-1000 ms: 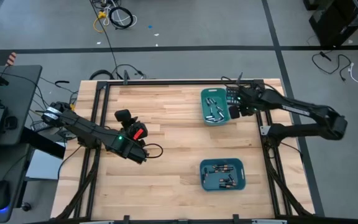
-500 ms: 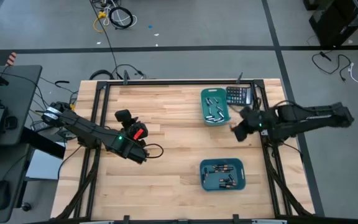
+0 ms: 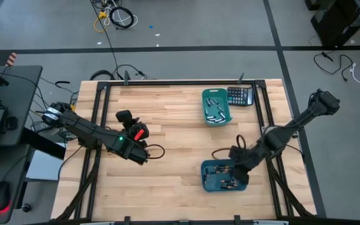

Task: Sort batteries
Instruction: Put the black battery into the blue bin, then move all the bins to the top corner of the table

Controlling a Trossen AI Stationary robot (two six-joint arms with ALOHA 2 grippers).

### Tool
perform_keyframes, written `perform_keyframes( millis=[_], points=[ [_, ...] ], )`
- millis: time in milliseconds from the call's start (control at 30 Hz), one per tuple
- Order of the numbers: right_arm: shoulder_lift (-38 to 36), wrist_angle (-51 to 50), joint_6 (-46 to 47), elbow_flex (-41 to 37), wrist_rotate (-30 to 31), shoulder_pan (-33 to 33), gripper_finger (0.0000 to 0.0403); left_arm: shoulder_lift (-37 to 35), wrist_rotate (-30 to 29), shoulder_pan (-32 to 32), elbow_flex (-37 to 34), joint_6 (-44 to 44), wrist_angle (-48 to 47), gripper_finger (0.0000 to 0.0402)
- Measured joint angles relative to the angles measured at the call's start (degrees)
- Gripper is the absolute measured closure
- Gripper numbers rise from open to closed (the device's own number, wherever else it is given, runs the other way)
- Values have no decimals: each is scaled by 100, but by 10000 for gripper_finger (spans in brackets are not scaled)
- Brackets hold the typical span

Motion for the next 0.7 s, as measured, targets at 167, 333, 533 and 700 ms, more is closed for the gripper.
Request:
perform_keyframes(
  millis=[167,333,533,700],
  points=[
    [295,46,146,0,-24,27,357,0,0,0,0,-13,72,295],
    [205,58,128,0,-24,22,302,0,3,0,0,-20,162,295],
    [-199,247,-311,0,339,8,283,0,-11,0,2,4,375,295],
    [-566,536,-1234,1,1032,8,288,0,-309,-66,2,172,819,295]
  ],
)
